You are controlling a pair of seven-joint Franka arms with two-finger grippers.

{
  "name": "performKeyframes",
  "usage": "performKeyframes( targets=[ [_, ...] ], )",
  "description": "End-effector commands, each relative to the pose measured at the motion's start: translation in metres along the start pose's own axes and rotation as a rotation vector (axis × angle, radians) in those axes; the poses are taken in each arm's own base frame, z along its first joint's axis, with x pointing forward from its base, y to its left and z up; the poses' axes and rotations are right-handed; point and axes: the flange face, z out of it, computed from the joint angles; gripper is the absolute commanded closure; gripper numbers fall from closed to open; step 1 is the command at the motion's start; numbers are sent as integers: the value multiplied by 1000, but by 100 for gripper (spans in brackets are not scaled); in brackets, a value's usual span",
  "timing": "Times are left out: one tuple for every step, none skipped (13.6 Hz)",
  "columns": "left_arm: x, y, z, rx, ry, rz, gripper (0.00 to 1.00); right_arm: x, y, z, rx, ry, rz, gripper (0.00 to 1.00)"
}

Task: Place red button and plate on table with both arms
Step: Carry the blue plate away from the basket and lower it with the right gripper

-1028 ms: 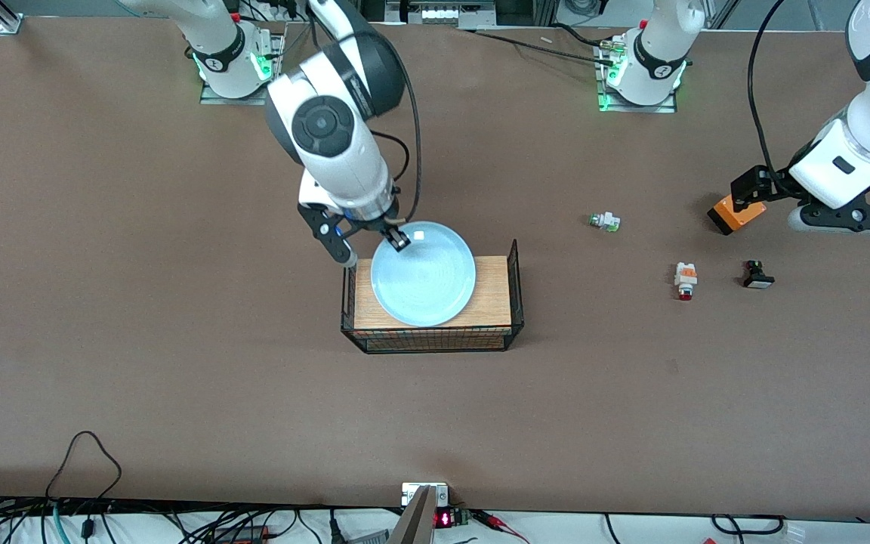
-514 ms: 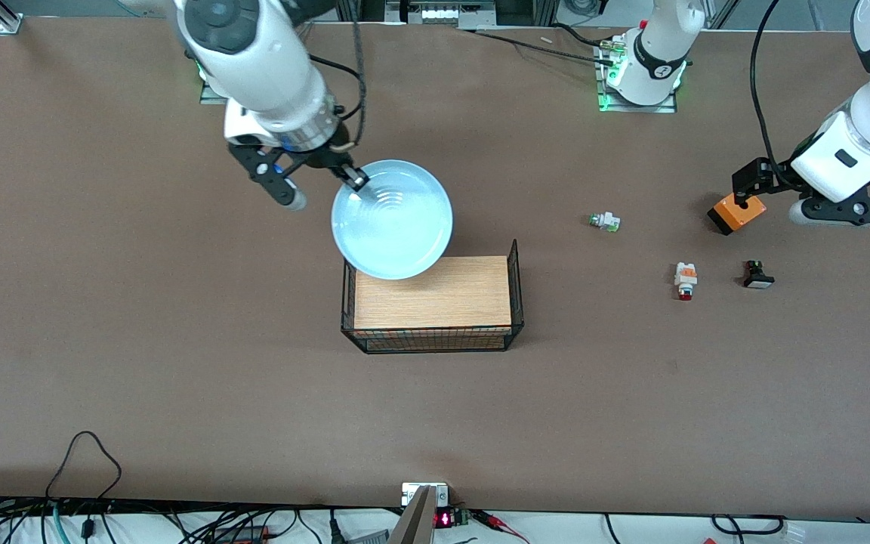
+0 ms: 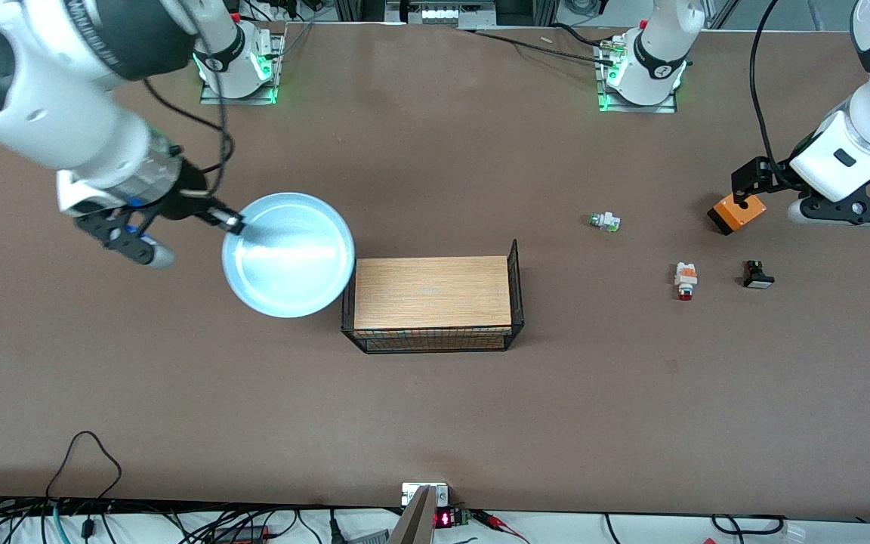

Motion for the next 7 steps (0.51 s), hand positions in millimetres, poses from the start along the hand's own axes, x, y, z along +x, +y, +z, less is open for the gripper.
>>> performKeyframes(
  targets=[
    [-4,2,-8,-21,-2,2,0,42,58,4,-28,-67,-176,100],
    [-4,2,-7,-21,-3,2,0,56,81,9,-55,-73,-257,100],
    [-4,2,-7,-21,-3,2,0,67,101,18,-102,-73,-317,100],
    [-4,2,-7,-21,-3,3,0,74,111,28,-145,-75,-346,100],
    [-4,2,-7,-21,-3,2,0,82,124,39,-153,-79,-352,100],
    [-4,2,-7,-19,-3,2,0,87,135,56,-152,-83,-359,100],
    [-4,2,-7,-19,-3,2,0,91,148,75,-152,-78,-390,100]
  ],
)
